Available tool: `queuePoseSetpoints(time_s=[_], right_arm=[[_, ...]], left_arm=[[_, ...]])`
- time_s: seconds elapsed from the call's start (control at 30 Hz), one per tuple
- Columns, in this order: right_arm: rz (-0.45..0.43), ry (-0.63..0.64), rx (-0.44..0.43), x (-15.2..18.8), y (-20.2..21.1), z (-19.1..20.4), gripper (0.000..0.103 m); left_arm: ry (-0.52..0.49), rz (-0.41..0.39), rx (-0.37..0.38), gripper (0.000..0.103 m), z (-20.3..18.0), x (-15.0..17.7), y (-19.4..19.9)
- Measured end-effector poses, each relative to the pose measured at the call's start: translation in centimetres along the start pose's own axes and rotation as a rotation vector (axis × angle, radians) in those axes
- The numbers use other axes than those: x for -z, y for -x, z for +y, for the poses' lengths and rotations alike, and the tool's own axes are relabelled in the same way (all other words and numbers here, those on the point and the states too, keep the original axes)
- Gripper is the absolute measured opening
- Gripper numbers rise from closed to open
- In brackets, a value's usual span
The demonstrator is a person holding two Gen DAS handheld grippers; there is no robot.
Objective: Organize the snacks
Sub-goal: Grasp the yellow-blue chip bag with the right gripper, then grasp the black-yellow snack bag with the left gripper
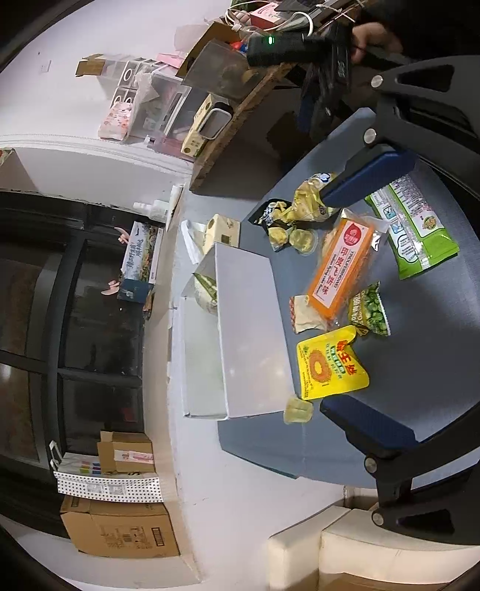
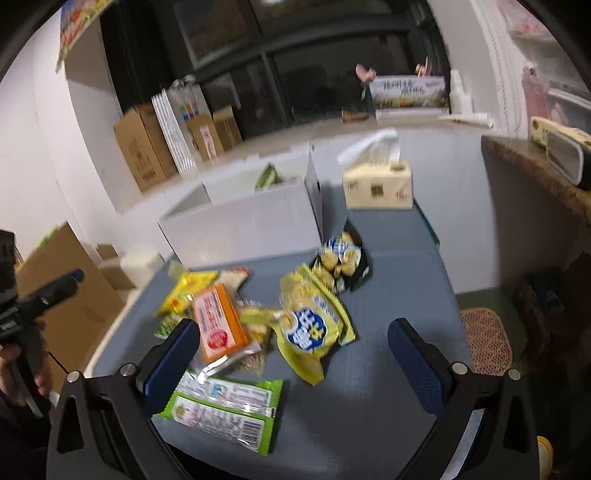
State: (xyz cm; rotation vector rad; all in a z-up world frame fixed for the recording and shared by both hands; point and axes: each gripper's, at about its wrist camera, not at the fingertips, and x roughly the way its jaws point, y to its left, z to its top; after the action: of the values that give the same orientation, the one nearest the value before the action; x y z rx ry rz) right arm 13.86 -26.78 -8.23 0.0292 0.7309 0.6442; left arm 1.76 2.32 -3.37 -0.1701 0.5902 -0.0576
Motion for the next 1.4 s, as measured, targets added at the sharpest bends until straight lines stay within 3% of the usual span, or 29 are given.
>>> queuePoseSetpoints(time_s=[0.13, 0.27, 0.4, 0.43, 0.47, 0.57, 0.8, 1.1, 1.4], right_arm=[[0.116, 0.096, -0.01, 0.1, -4.4, 0.5, 0.103], [0.186, 0.186, 0.038, -0.1, -8.3, 0.6, 0.103], [0.219, 0.188, 0.032, -0.3, -10.6, -0.3, 0.101], [0.221, 0.171, 0.015, -0.3, -10.7, -0.5, 0.068], [0.213, 0.145, 0.003, -0.3, -10.5, -0.8, 0.059], [0.185, 0.12, 0.02, -0.2, -8.8, -0.9, 0.052], [0.048, 0.037, -0.011, 0.1, -2.0, -1.9, 0.052], [-0.067, -0.044, 0.024, 0.3, 4.5, -4.0, 0.052], [-0.111, -0.12, 0.038, 0.6, 6.1, -6.0, 0.052]], left_arm=[[-0.011, 0.018, 0.002, 0.103, 0.0, 0.5, -0.4], [-0.007, 0.036, -0.012, 0.103, 0.3, 0.9, -0.9], [0.011, 0.051, -0.021, 0.103, 1.0, 1.1, -1.3], [0.014, 0.054, -0.026, 0.103, 1.1, 1.2, -1.4], [0.018, 0.058, -0.028, 0.103, 1.2, 1.2, -1.5], [0.036, 0.063, -0.028, 0.103, 1.6, 1.3, -1.9], [-0.064, 0.081, 0.05, 0.103, -1.6, -0.6, -5.6], [-0.184, 0.18, 0.195, 0.103, -9.5, -5.0, -15.3], [-0.242, 0.351, 0.173, 0.103, -14.4, -5.9, -25.8]])
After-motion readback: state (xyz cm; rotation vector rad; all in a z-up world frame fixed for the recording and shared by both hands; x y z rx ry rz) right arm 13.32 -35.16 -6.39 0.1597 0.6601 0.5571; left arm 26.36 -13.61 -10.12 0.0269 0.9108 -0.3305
